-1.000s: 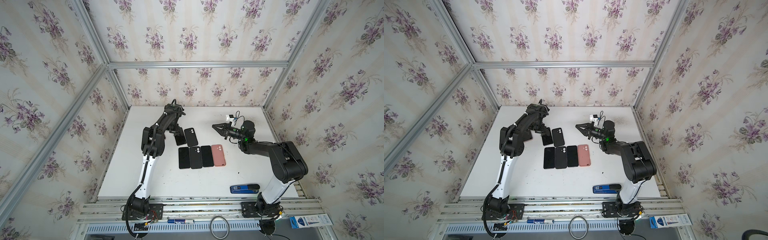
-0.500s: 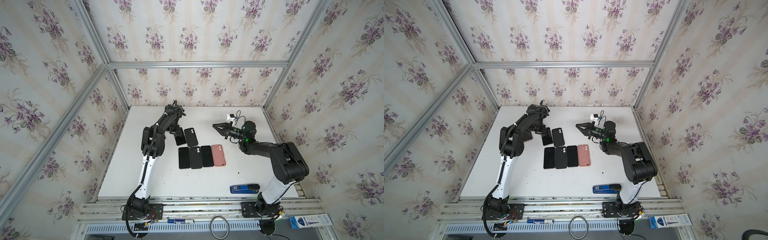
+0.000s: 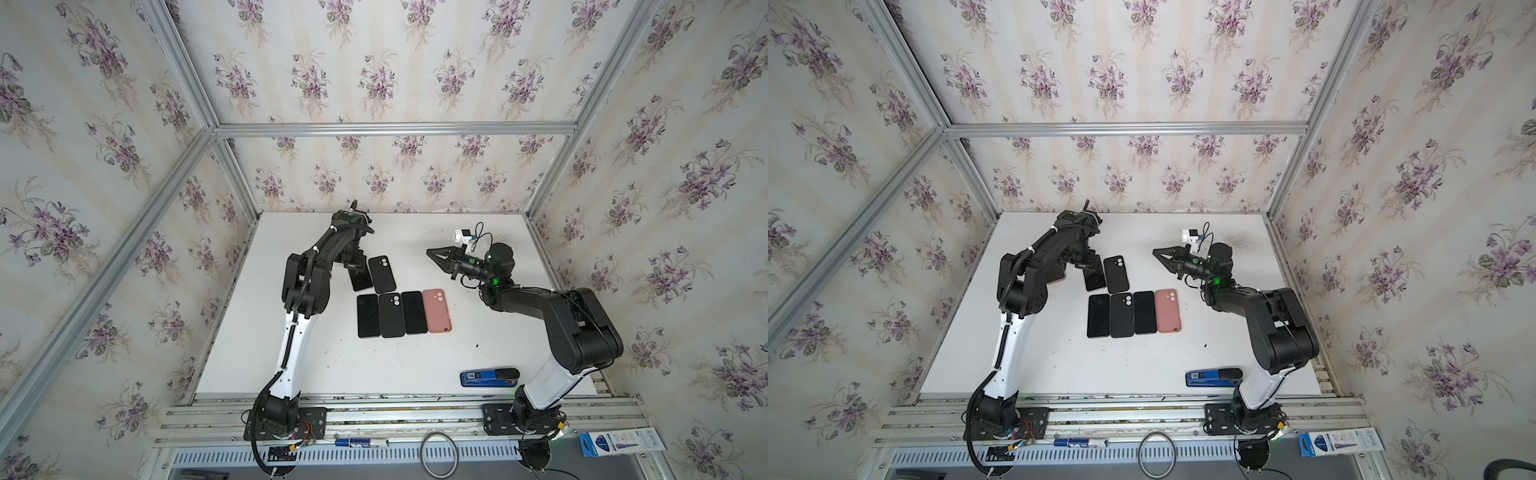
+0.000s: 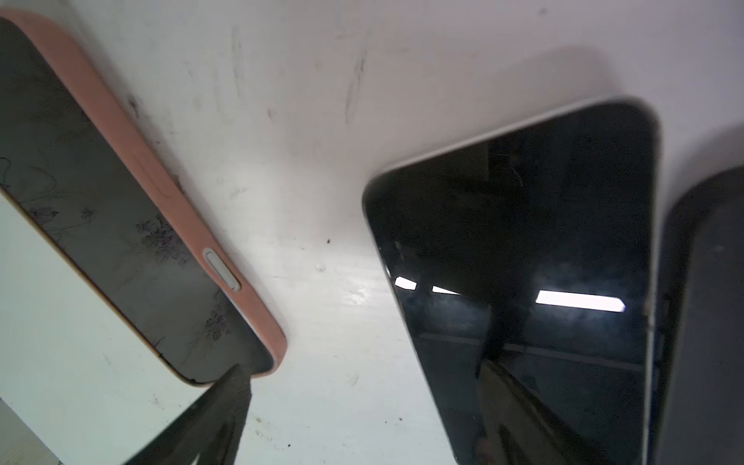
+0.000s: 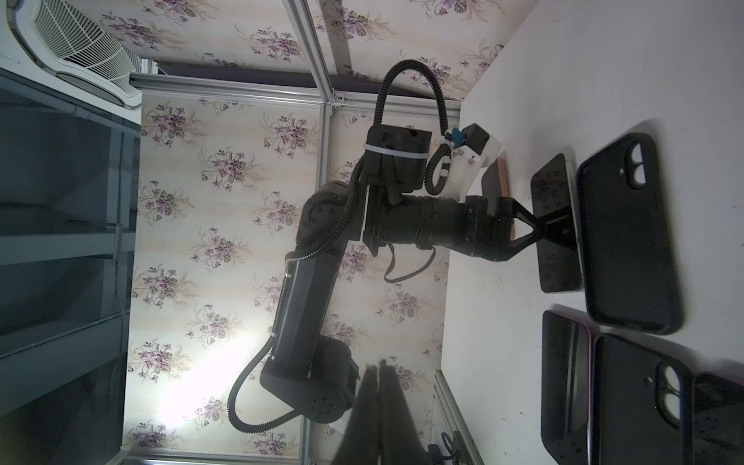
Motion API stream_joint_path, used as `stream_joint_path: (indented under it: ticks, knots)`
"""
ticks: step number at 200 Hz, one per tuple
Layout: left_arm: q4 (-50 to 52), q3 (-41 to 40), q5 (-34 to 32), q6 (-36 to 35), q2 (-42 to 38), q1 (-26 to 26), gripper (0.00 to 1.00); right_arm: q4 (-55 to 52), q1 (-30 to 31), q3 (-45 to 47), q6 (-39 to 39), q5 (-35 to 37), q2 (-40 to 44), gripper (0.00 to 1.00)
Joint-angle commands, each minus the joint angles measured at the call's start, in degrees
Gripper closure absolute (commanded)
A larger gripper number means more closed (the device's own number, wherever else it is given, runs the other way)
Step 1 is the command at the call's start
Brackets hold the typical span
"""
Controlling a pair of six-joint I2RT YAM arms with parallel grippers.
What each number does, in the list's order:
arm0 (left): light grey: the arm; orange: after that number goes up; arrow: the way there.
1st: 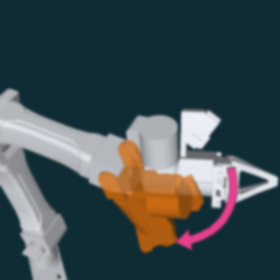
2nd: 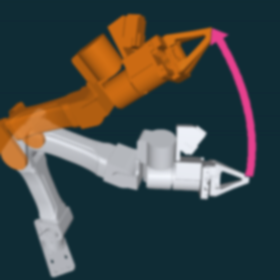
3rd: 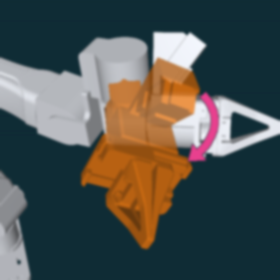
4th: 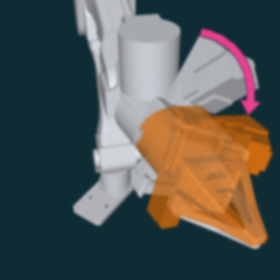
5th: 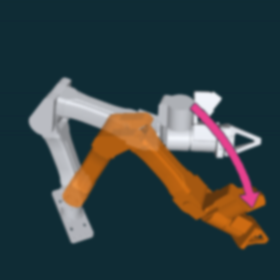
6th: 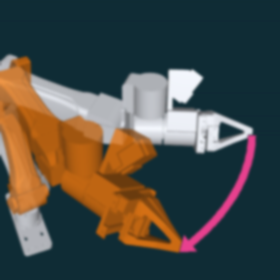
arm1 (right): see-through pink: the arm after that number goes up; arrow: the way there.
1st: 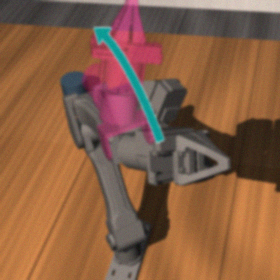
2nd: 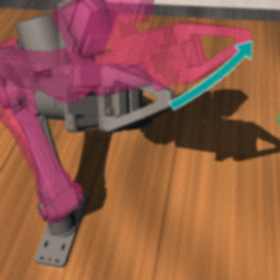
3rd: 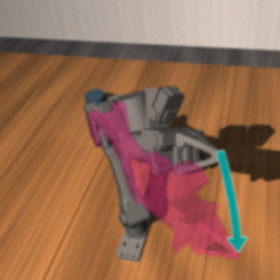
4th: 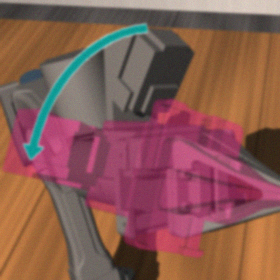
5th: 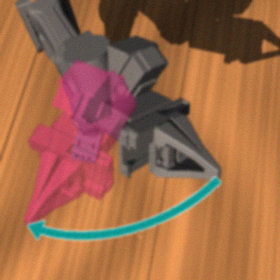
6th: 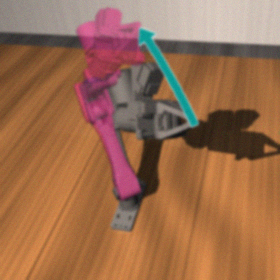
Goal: Take the phone out of the phone case
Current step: Move the phone to the top-center of the table.
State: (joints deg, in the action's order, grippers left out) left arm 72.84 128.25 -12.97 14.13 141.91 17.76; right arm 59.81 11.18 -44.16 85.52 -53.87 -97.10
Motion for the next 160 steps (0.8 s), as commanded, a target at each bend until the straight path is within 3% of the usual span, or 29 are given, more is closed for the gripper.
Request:
stream_joint_path:
  ticks: [1,53,97,129,160]
  knots:
    - [-1.13,-1.94,-0.65,1.31,-1.7,-0.18,0.07,-0.6,0.17,-0.11,-2.11,0.24,1.27,0.93]
    - [-6.65,-10.03,-0.3,2.04,-8.43,-0.27,0.01,-5.57,0.94,-0.24,-5.59,0.95,4.21,0.89]
    - [-10.28,-13.56,1.14,1.97,-12.62,-0.62,0.0,-10.07,1.14,0.22,-9.56,0.93,6.67,0.75]
    - [-18.69,-21.32,3.49,0.1,-20.77,-0.62,0.0,-21.17,1.28,-0.7,-18.67,1.32,10.4,0.51]
    - [-28.4,-32.23,3.65,-1.56,-32.72,-1.56,0.0,-38.4,1.8,-3.18,-33.18,4.7,16.06,0.22]
